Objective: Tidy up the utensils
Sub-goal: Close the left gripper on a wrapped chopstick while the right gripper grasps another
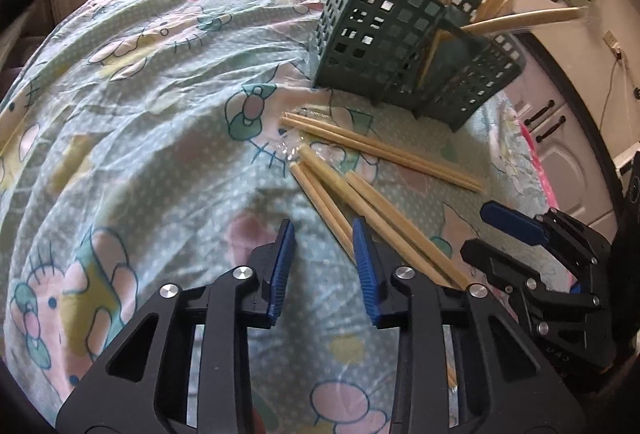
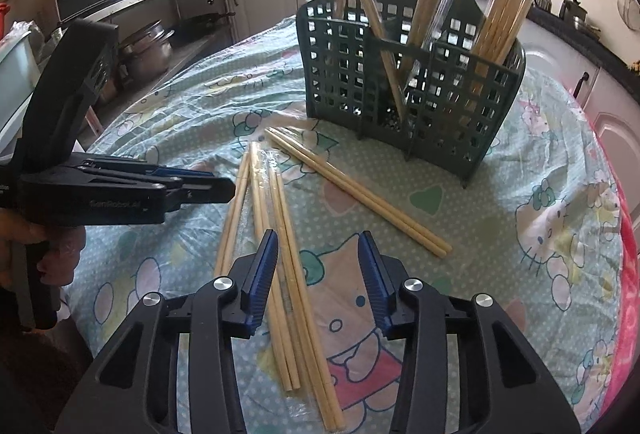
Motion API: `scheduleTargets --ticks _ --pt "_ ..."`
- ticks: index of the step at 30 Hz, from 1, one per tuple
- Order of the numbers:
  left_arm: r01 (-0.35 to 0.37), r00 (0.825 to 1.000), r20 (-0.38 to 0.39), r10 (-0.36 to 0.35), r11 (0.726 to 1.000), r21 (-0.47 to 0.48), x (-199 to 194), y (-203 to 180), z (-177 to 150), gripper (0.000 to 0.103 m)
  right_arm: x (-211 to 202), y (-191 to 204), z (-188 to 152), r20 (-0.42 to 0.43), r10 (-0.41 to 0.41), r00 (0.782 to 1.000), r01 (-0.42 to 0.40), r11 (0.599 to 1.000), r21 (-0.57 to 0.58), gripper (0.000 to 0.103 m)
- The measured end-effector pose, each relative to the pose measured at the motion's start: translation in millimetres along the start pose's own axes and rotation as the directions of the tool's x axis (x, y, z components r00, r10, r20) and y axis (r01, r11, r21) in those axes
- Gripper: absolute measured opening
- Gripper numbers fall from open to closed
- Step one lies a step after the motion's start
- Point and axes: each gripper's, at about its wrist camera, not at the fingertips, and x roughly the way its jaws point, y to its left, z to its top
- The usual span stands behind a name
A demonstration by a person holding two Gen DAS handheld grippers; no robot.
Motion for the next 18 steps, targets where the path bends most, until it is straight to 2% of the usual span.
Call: scheduleTargets --ticks 9,18 --pt "-0.019 0.999 -0.035 0.018 1.0 -0.01 17 4 23 0.021 21 -2 12 -0.043 0.036 0.998 -0.036 0.999 -0.002 0.036" --pt "0.01 0.998 -0.058 -0.013 0.999 -0.049 25 15 39 0.014 47 5 32 -0.105 0.071 0.992 -0.073 0.997 -0.012 0.031"
